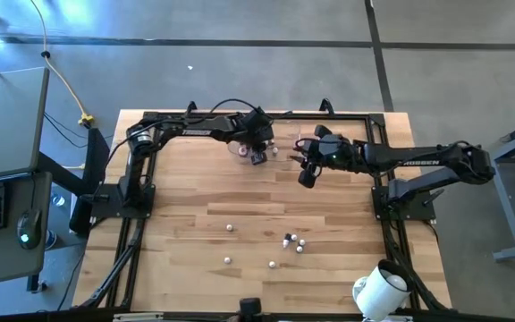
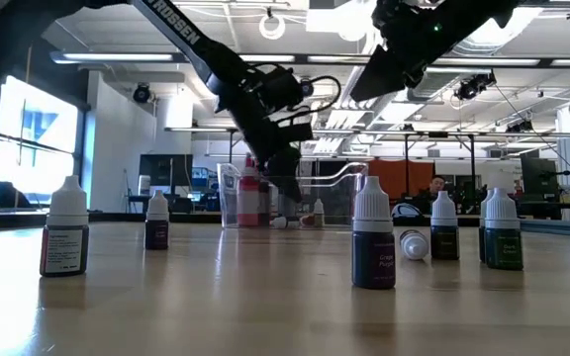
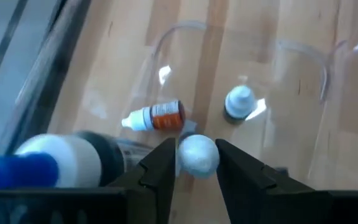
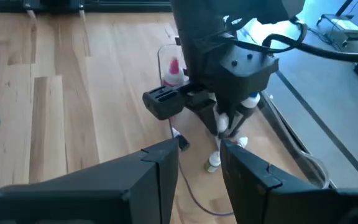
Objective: Pick & Place food coloring
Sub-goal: Put the red food coloring into the transparent bin, then put the purple food coloring into the transparent bin
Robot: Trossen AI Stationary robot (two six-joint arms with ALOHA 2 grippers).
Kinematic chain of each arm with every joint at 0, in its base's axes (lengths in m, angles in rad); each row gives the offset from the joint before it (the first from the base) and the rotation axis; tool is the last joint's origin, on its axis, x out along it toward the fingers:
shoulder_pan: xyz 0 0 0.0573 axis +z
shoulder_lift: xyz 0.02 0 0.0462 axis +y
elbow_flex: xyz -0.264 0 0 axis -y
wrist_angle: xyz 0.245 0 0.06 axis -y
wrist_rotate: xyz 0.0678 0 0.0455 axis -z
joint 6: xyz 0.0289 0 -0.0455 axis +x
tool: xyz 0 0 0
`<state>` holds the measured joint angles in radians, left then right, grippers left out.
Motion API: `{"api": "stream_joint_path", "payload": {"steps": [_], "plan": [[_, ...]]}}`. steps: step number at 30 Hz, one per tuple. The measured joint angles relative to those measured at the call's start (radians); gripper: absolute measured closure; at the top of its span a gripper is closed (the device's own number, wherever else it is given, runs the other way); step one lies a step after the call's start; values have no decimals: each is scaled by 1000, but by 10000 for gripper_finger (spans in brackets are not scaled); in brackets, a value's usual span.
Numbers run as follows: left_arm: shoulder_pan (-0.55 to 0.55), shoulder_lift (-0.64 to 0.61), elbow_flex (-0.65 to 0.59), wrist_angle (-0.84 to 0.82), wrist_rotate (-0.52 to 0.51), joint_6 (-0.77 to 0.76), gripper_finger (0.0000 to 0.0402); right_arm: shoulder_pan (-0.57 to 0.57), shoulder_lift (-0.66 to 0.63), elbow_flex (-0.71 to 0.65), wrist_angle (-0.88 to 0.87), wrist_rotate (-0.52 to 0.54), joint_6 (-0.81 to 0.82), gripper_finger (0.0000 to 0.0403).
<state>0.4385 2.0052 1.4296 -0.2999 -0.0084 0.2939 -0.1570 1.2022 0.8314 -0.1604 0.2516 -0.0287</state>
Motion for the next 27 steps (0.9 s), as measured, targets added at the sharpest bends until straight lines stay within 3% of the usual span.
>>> {"api": "stream_joint_path", "payload": {"steps": [7, 11, 15, 21, 25, 27], "plan": [[0, -1, 0, 6, -19, 0, 254, 0, 0, 0, -6, 0, 1, 291], [-16, -42, 85, -83, -8, -8, 250, 0, 0, 0, -10, -32, -11, 291], [-38, -72, 273, -353, -33, -10, 250, 0, 0, -8, -30, -168, -69, 291], [-47, -77, 643, -851, -25, -13, 250, 15, 14, -78, 26, -501, -169, 291], [-45, -83, 804, -1106, -34, -80, 250, 60, 70, -135, 238, -496, -186, 291], [-40, -115, 829, -1181, -42, -120, 250, 81, 99, -128, 252, -522, -162, 291]]}}
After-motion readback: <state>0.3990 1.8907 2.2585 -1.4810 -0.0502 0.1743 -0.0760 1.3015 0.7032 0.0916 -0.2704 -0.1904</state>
